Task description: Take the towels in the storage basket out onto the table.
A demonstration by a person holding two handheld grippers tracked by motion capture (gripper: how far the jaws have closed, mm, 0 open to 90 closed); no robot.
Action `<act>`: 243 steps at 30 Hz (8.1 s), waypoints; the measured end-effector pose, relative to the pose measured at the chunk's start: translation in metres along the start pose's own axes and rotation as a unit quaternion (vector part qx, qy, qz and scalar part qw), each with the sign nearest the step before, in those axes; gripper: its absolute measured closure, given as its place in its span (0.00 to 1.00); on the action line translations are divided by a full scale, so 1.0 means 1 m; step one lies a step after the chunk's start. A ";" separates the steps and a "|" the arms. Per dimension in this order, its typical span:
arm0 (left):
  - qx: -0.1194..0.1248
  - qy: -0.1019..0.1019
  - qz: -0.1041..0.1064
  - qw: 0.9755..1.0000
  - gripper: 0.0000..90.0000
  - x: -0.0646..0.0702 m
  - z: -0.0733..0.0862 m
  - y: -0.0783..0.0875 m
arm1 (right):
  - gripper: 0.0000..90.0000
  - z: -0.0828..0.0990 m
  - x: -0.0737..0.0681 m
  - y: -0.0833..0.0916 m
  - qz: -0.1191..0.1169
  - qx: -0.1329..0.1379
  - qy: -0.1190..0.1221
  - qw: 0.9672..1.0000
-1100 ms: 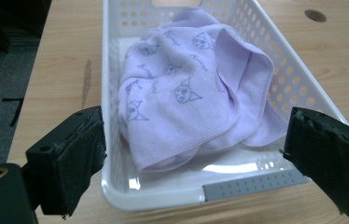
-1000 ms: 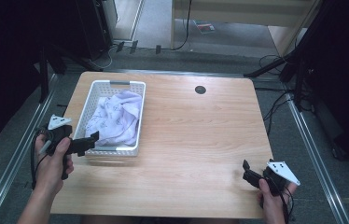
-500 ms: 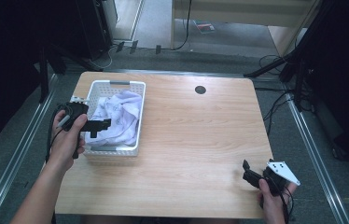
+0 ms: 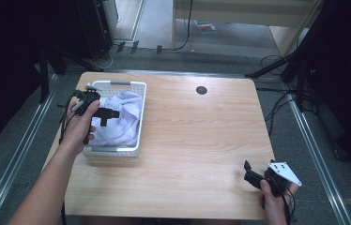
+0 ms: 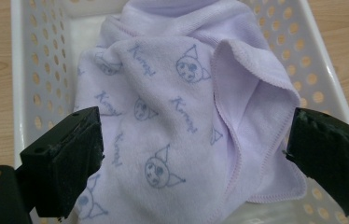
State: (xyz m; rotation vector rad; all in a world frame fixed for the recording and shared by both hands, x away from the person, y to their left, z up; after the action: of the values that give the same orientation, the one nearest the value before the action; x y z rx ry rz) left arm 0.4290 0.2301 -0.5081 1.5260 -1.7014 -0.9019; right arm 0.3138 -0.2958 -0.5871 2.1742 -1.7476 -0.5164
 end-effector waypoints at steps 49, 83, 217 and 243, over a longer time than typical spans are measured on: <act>-0.109 -0.063 -0.067 0.990 0.48 -0.002 0.025 -0.082 | 0.08 0.001 -0.001 -0.001 0.003 -0.009 0.007 1.000; -0.024 -0.037 -0.003 0.999 0.65 -0.009 -0.004 -0.017 | 0.08 0.002 0.000 -0.002 0.003 -0.016 -0.002 1.000; -0.046 -0.087 0.148 0.984 0.00 0.240 -0.031 -0.030 | 0.08 0.000 0.005 -0.005 -0.015 -0.009 -0.041 0.999; 0.007 -0.021 0.100 0.995 0.00 0.107 -0.038 0.043 | 0.08 0.000 0.003 -0.005 -0.015 -0.013 -0.034 0.999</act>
State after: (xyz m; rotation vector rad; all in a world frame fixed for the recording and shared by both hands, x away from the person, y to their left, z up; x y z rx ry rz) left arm 0.4290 0.1244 -0.4482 1.3269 -1.8561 -0.8230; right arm 0.3185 -0.2982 -0.5899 2.1927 -1.7352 -0.6247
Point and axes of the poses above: each handheld gripper's, and its own axes: y roughly backward along the jaws, z roughly out of its underside, x roughly to its right, the point moved 9 cm from there along -y, roughly forward along the jaws, and after that the axes turned 6 degrees about -z, right-handed, at the moved point
